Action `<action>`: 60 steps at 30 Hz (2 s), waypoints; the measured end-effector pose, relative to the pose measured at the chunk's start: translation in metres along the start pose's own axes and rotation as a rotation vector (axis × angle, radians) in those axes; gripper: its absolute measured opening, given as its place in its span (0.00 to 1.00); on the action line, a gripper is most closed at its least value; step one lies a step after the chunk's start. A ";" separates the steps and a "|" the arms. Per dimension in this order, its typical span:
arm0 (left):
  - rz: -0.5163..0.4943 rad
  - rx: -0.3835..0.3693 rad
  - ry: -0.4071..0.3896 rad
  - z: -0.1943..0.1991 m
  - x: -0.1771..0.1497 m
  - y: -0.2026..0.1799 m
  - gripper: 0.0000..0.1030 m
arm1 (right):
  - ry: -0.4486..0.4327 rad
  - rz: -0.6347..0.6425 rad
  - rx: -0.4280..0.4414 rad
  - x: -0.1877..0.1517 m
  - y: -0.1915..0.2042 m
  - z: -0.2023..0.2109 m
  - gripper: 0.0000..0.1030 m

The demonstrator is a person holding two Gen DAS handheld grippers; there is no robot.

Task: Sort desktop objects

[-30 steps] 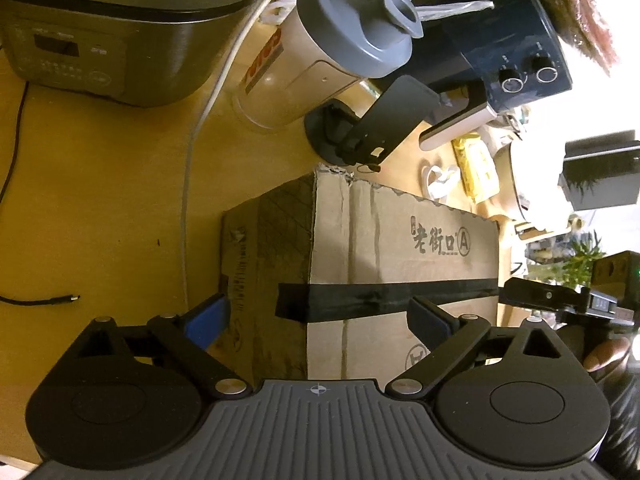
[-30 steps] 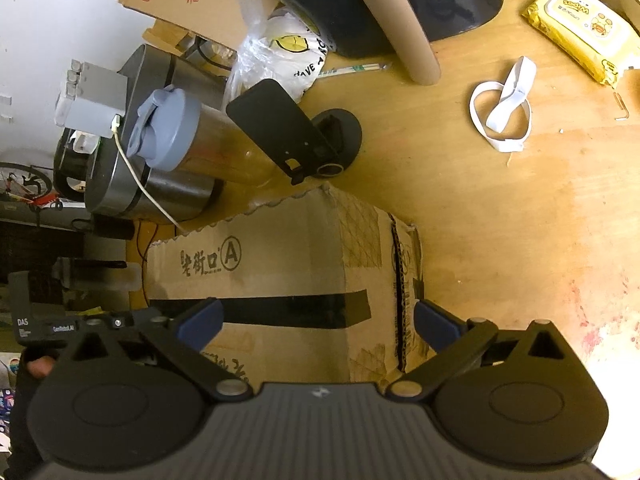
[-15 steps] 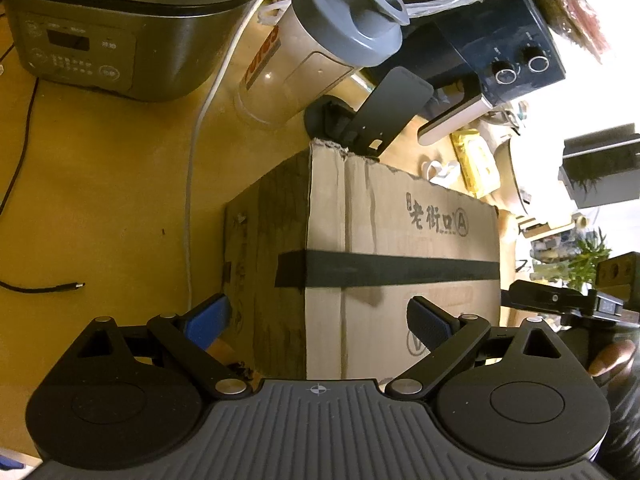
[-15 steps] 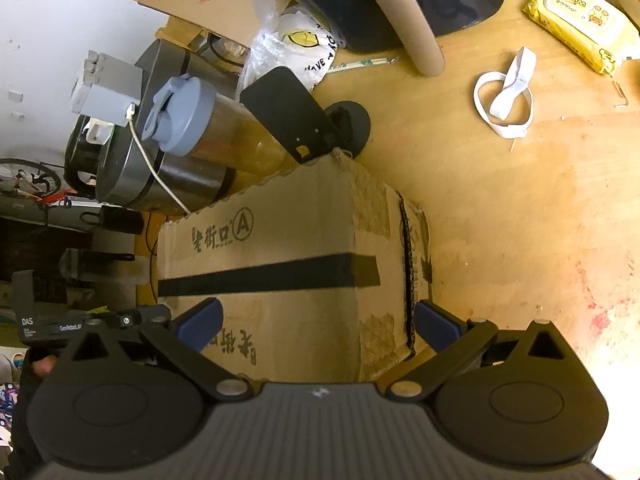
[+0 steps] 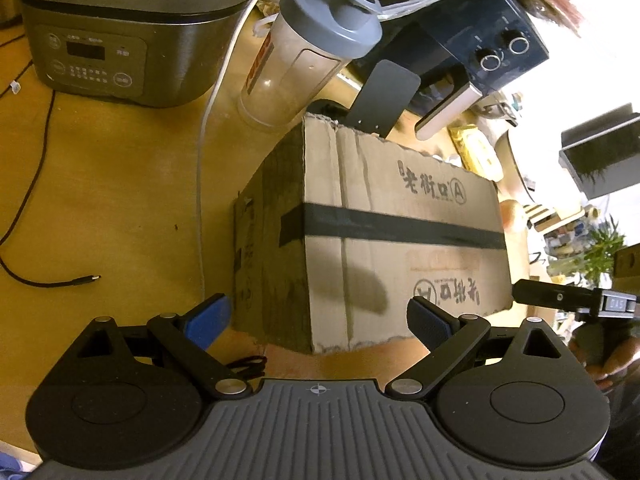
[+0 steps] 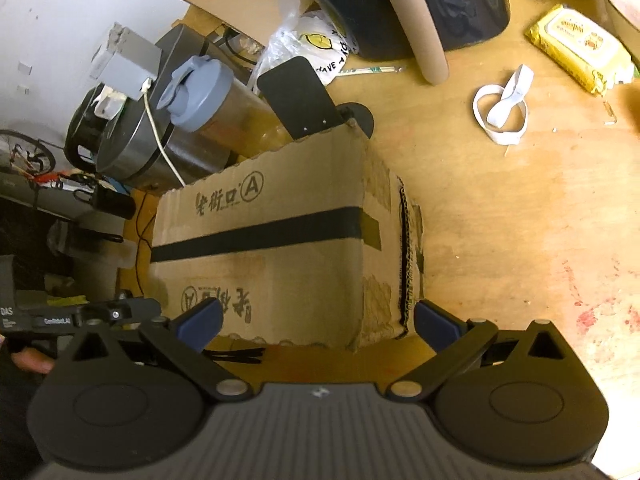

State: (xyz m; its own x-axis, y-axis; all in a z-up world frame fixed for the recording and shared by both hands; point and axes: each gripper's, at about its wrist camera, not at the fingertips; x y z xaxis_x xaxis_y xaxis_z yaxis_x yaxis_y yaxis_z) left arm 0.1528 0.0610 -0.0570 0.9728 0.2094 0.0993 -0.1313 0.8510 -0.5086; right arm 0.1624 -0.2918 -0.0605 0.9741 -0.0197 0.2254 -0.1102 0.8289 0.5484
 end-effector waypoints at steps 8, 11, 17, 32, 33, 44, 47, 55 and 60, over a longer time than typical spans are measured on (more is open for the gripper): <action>-0.051 0.027 -0.031 0.007 -0.023 -0.006 0.95 | -0.031 0.045 -0.052 -0.023 0.007 0.005 1.00; -0.065 0.046 -0.050 0.011 -0.033 -0.007 0.95 | -0.040 0.060 -0.076 -0.033 0.009 0.007 1.00; -0.090 0.065 -0.084 0.015 -0.050 -0.012 0.95 | -0.065 0.112 -0.133 -0.050 0.017 0.010 1.00; -0.167 0.131 -0.151 0.021 -0.094 -0.028 0.95 | -0.093 0.204 -0.254 -0.091 0.037 0.012 1.00; -0.170 0.137 -0.155 0.021 -0.096 -0.029 0.95 | -0.094 0.207 -0.262 -0.094 0.038 0.012 1.00; -0.180 0.181 -0.185 0.025 -0.122 -0.033 0.95 | -0.116 0.243 -0.323 -0.122 0.050 0.014 1.00; -0.179 0.186 -0.191 0.026 -0.129 -0.033 0.95 | -0.124 0.251 -0.333 -0.129 0.053 0.015 1.00; -0.179 0.227 -0.218 0.027 -0.148 -0.035 0.95 | -0.160 0.278 -0.379 -0.150 0.059 0.015 1.00; -0.195 0.274 -0.246 0.027 -0.157 -0.039 0.95 | -0.177 0.296 -0.412 -0.159 0.065 0.015 1.00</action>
State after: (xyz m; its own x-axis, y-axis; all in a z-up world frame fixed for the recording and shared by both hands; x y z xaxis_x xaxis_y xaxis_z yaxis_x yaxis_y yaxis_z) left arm 0.0003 0.0083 -0.0295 0.9142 0.1121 0.3893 -0.0273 0.9758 -0.2170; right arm -0.0024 -0.2436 -0.0485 0.8611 0.1841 0.4739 -0.2538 0.9633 0.0870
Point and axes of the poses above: each gripper's, at about its wrist camera, not at the fingertips, and z roughly against the way its jaws point, y to its left, x to its top, and after that the axes turned 7 degrees about z, right-handed
